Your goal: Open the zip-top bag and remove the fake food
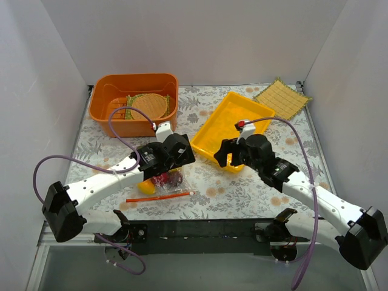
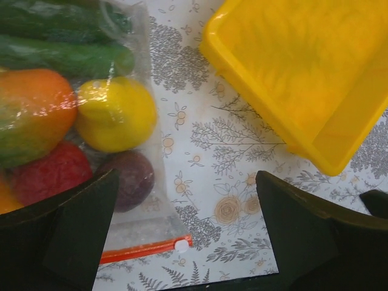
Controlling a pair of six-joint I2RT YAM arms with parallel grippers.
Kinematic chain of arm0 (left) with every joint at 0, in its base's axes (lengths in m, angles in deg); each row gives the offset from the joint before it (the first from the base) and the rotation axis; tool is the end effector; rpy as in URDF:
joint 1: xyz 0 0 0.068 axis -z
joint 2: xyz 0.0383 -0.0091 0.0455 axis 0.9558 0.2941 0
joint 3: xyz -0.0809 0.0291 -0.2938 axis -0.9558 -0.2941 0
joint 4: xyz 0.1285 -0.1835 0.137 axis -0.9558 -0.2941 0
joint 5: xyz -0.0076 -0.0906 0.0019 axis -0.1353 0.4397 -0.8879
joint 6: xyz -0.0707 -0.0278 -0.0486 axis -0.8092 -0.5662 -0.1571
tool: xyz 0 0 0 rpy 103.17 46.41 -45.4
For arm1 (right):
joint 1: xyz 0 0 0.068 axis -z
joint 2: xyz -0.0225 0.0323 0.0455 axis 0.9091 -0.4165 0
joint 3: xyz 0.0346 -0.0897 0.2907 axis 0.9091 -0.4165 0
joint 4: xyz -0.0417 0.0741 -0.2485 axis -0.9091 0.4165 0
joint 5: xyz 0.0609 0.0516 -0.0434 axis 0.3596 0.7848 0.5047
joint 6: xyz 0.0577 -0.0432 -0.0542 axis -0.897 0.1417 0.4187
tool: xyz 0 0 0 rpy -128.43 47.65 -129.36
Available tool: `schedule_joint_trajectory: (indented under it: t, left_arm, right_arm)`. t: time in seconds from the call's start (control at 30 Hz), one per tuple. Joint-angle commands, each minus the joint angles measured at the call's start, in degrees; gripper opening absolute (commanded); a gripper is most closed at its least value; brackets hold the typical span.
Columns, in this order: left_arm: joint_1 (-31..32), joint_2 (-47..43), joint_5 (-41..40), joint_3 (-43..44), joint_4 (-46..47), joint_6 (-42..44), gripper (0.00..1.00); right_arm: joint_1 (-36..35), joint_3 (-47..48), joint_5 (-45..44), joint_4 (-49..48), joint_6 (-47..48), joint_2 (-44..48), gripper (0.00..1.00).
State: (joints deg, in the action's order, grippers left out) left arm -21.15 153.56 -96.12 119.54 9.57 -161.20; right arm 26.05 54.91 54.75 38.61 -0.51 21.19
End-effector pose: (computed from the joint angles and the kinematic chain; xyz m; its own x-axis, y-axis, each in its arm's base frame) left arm 0.2007 -0.1972 0.2787 -0.5162 -0.7947 -0.3195 -0.5090 0.5846 -0.6318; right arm 0.1975 0.1505 0.2909 -0.4722 0.0781 -0.8780 -0.4092 0.8628 0.2968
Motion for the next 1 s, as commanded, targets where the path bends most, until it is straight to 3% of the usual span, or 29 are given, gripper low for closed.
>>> schedule_joint_trajectory:
  t: [0.0,0.2,0.43,0.83,0.97]
  left_arm:
    - [-1.6,-6.4,-4.3,-0.8,-8.4,-5.9,0.93]
    - [-2.1,-6.9,-2.1,-3.6,-12.2,-11.3,0.80]
    - [-2.2,-8.5,-1.1,-6.1,-12.1,-11.9,0.78]
    - [-2.2,-8.4,-0.3,-6.1,-10.1,-9.1,0.78]
    - [-2.1,-8.5,0.9,-6.7,-9.1,-7.4,0.78]
  right_arm:
    - [-6.8,1.1,5.8,-7.1,-2.0,-4.9,0.87]
    - [-10.4,1.3,13.7,-12.5,-3.7,-14.7,0.77]
    - [-13.3,-4.2,21.7,-22.1,-8.8,-20.7,0.74]
    - [-17.0,-7.1,25.0,-33.7,-14.5,-30.0,0.72]
    - [-17.0,-6.7,23.0,-34.8,-16.4,-31.6,0.60]
